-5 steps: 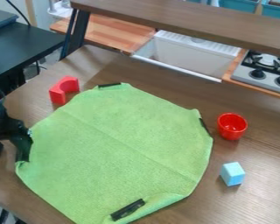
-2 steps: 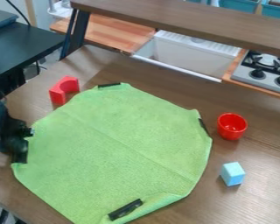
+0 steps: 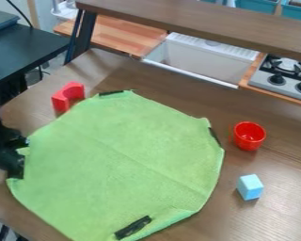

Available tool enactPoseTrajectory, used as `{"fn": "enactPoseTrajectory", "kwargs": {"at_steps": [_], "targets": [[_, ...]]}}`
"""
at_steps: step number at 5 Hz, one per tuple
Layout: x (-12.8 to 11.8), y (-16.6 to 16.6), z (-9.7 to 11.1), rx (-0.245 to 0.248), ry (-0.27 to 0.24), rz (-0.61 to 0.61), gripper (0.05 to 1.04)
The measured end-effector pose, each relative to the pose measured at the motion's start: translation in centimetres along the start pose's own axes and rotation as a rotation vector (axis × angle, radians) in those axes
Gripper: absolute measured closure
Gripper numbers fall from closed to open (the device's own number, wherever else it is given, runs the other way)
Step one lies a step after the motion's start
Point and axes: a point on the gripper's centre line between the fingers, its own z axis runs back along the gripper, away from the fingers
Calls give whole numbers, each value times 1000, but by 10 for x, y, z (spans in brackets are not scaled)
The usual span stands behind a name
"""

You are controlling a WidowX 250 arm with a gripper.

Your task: Fold the cloth from bottom left to top right

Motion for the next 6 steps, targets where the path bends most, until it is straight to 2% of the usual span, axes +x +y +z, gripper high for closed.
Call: {"fn": "enactPoseTrajectory", "kwargs": {"at_steps": [1,2,4,6], "targets": [[9,-12,18,-36,17,34,1034],[17,-44,28,-61,57,37,1034],[27,-94,29,-63,88,54,1034],[29,-161,32,-64,100,64,1034]]}}
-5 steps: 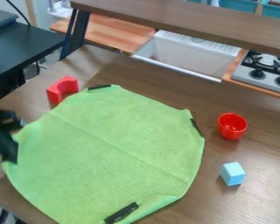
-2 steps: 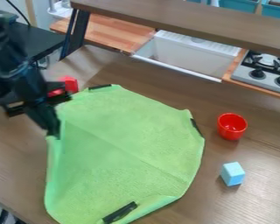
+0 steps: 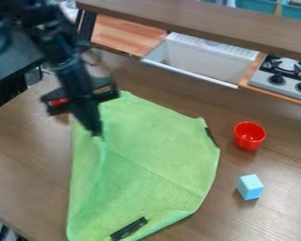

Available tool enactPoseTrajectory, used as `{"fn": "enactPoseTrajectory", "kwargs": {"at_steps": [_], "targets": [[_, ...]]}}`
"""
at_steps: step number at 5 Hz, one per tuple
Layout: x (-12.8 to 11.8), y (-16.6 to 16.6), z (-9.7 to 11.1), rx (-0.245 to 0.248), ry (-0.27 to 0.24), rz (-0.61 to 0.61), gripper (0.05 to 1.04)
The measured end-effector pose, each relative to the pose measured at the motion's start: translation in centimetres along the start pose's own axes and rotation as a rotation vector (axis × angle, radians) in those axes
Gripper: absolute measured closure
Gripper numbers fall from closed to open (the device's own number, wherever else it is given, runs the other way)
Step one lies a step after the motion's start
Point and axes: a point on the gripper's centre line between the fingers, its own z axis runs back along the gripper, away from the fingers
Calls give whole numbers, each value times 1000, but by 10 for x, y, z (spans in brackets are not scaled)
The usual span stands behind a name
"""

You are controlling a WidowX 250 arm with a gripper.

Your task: Fold the cloth from bottom left to top right

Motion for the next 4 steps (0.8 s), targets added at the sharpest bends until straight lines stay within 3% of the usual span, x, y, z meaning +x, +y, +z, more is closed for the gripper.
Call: {"fn": "enactPoseTrajectory", "kwargs": {"at_steps": [1,4], "targets": [[1,-34,-1,0,-22,-5,1034],[8,-120,-43,103,16,28,1034]]}}
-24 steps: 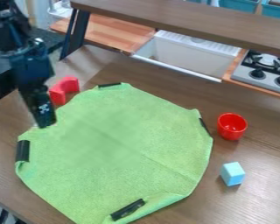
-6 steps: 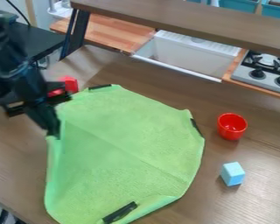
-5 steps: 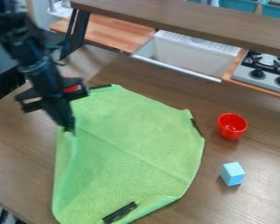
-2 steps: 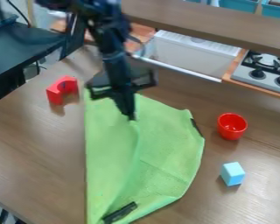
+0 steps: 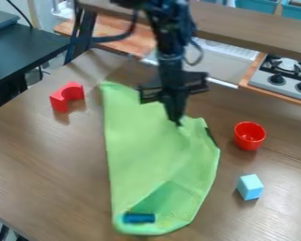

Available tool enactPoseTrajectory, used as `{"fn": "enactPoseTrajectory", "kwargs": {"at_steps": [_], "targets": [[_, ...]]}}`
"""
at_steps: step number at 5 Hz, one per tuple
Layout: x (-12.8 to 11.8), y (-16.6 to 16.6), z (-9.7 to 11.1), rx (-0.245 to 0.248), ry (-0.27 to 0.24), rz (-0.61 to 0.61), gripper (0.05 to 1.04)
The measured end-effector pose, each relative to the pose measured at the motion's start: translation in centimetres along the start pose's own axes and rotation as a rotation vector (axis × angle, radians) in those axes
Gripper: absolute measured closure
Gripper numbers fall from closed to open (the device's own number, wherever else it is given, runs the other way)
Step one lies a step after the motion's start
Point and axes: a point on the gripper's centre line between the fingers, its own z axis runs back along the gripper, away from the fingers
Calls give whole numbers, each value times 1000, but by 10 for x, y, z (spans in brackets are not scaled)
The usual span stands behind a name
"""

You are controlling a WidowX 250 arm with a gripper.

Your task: Fold the cloth from bottom left to top right

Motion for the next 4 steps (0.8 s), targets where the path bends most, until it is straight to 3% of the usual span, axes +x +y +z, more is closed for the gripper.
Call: {"fn": "enactPoseTrajectory", "kwargs": {"at_steps": [1,2,3,4], "targets": [[-2,-27,-2,17,-23,-13,1017],[-10,-49,-6,16,-37,-46,878],[-14,-53,-7,23,-59,-72,651],[-28,-51,-13,7,-53,-127,320]]}}
